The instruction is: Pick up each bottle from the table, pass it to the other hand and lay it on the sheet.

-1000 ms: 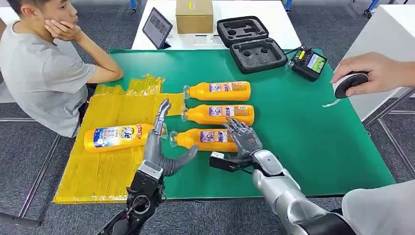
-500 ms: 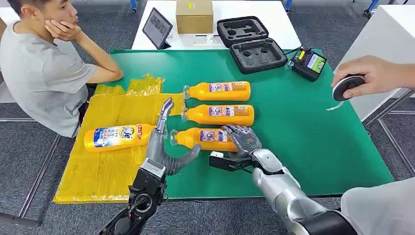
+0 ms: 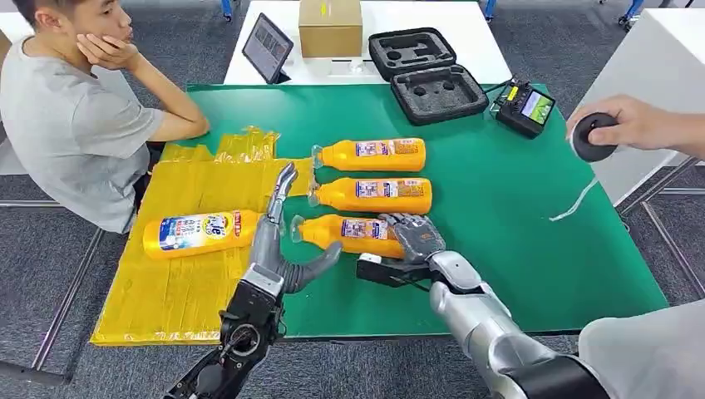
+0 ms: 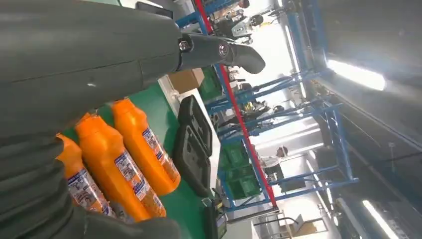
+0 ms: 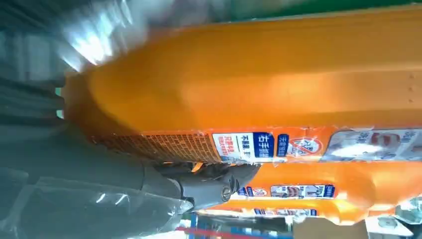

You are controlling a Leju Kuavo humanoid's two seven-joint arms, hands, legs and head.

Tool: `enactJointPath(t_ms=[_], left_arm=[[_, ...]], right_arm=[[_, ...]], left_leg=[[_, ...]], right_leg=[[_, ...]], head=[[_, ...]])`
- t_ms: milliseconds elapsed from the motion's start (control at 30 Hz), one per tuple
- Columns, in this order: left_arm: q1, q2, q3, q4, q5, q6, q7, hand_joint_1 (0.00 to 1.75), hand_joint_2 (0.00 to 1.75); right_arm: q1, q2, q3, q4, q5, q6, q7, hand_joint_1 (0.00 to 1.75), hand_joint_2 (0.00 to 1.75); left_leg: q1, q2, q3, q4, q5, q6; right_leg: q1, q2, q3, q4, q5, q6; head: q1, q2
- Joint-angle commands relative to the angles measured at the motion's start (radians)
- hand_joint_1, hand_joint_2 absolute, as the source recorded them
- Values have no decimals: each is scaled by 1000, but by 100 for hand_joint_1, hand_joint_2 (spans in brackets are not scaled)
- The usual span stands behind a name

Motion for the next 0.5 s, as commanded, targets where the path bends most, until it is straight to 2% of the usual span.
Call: enactJointPath(t_ms=[33, 133, 233, 500], left_arm=[[-6, -10, 29, -65, 3, 120, 4, 0, 175], [17, -28, 78, -109, 38, 142, 4, 0, 175], [34, -45, 122, -142, 27, 146, 4, 0, 175], [57, -89, 198, -139, 73, 140, 4, 0, 175]], right_arm=[[22, 7, -255, 53, -315, 161, -210, 175, 175], [35, 21, -285, 31, -398, 152, -277, 175, 175], [52, 32, -283, -13, -459, 179, -285, 175, 175], [85, 19, -209, -69, -614, 134, -285, 175, 175]], left_leg=[[1, -3, 4, -1, -1, -2], [2, -2, 4, 0, -1, -2], [1, -1, 4, -1, -1, -2], [1, 1, 4, 0, -2, -2]], right_leg=[[1, -2, 5, -1, -1, -1], [1, 0, 5, -1, -1, -2], [1, 1, 5, -1, -1, -2], [1, 2, 4, 0, -1, -1]], head=[[0, 0], [0, 0], [0, 0], [0, 0]])
